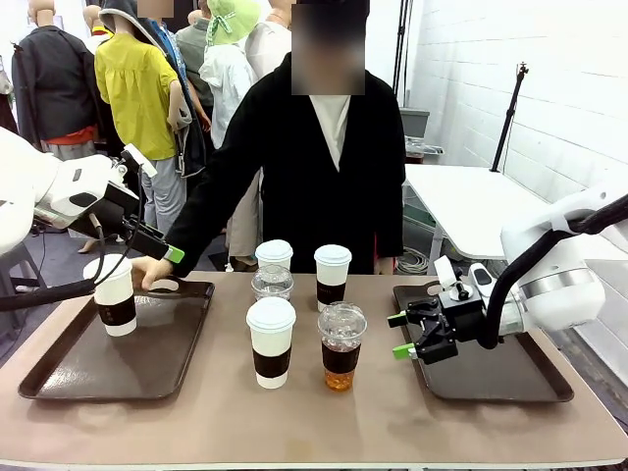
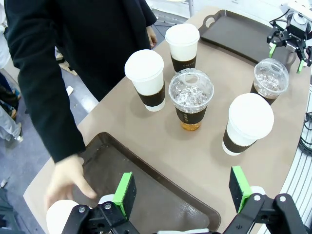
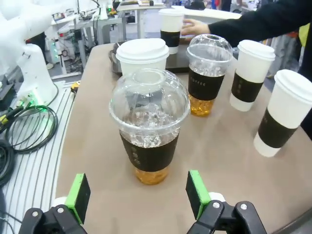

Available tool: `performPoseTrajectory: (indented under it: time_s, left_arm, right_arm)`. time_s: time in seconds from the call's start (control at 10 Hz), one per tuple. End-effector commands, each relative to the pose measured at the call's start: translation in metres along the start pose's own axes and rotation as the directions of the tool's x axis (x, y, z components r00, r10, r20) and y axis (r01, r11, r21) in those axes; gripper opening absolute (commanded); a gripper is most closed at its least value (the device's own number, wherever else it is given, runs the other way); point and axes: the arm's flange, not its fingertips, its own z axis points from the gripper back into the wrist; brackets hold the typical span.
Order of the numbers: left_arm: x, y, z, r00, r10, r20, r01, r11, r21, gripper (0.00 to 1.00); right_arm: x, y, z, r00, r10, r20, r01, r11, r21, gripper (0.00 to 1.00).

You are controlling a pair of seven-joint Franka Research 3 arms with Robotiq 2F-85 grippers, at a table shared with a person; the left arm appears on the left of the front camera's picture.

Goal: Distribute the coffee onto the tray.
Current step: Pick up one iced Americano and place it on the right Handle tray.

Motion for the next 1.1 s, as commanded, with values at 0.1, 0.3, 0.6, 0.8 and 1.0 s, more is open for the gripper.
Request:
performPoseTrajectory:
  time_s: [0.1,0.3,0.6,0.8,1.0]
  left_arm:
    - [-0.003,0.004,-0.001,1.000,-0.014,0.004,0.014,1.000,-0.015,1.00]
    - [-0.003,0.004,-0.001,1.000,-0.014,0.004,0.014,1.000,-0.015,1.00]
    - [-0.003,0.004,-0.001,1.000,-0.014,0.004,0.014,1.000,-0.015,1.00]
    - [-0.003,0.004,-0.001,1.000,-0.014,0.004,0.014,1.000,-0.015,1.00]
    - [-0.003,0.004,-0.001,1.000,-0.014,0.004,0.014,1.000,-0.015,1.00]
  right_arm:
    - [0.000,0.000,0.000,1.000,0.000,0.000,0.000,1.000,0.000,1.00]
    - [0.000,0.000,0.000,1.000,0.000,0.000,0.000,1.000,0.000,1.00]
    - [-0.004,-0.009,-0.009,1.000,0.003,0.026,-0.002,1.000,-0.016,1.00]
    - [-0.015,-0.016,-0.026,0.998,0.036,0.061,-0.035,0.999,-0.017,1.00]
    - [-0.023,-0.020,-0.037,0.996,0.042,0.080,-0.042,0.999,0.000,1.00]
